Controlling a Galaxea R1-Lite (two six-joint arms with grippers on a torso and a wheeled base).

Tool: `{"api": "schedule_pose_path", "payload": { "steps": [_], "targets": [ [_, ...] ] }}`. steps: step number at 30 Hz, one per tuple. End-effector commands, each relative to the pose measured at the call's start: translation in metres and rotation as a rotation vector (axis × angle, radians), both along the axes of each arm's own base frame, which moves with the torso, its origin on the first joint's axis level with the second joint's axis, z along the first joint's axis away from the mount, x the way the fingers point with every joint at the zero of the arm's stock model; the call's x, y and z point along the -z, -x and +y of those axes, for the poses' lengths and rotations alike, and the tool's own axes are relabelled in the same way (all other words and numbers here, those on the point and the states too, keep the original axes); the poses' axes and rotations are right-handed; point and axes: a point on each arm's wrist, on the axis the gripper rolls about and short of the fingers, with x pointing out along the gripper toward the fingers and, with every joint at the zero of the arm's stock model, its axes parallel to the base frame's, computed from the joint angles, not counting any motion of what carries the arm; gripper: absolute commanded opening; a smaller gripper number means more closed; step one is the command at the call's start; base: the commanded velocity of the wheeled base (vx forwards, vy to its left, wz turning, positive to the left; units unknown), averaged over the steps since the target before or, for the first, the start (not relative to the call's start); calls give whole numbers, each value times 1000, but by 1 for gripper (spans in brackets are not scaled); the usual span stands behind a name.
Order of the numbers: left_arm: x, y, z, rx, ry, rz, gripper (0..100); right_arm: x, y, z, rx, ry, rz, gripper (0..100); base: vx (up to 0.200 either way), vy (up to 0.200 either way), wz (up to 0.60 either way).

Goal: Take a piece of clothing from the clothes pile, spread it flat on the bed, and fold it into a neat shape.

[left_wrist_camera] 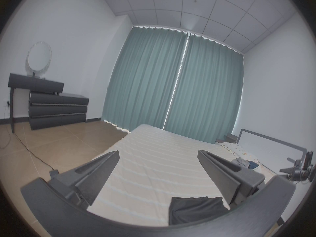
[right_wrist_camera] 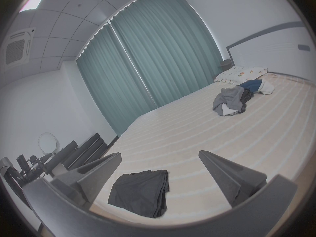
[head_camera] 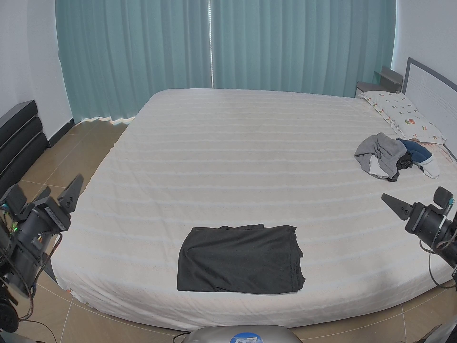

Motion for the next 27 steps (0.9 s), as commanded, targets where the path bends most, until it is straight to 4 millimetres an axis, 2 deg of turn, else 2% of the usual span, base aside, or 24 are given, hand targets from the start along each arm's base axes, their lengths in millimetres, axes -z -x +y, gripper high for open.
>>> {"api": "schedule_pose_path", "payload": {
  "steps": [1, 4, 5, 6, 11, 19, 24, 27],
  "targets": [
    [-12, 83, 26, -53, -73, -129, 100, -25, 87, -7, 8, 84, -151, 100, 0, 0, 0],
    [-11, 108, 34, -64, -108, -116, 100, -19, 115, -8, -9, 126, -160, 100, 0, 0, 0],
    [-10, 112, 35, -64, -115, -112, 100, -19, 119, -8, -10, 135, -165, 100, 0, 0, 0],
    [-5, 125, 39, -74, -139, -98, 100, -15, 131, -9, -14, 170, -171, 100, 0, 0, 0],
    [8, 158, 47, -161, -233, -99, 100, -7, 161, -10, -21, 216, -184, 100, 0, 0, 0],
    [13, 178, 43, -343, -346, -138, 100, -1, 183, -12, -16, 280, -244, 100, 0, 0, 0],
    [18, 184, 41, -364, -349, -164, 100, 4, 194, -12, -2, 283, -299, 100, 0, 0, 0],
    [23, 189, 41, -367, -350, -172, 100, 15, 203, -12, 17, 315, -287, 100, 0, 0, 0]
  ]
}}
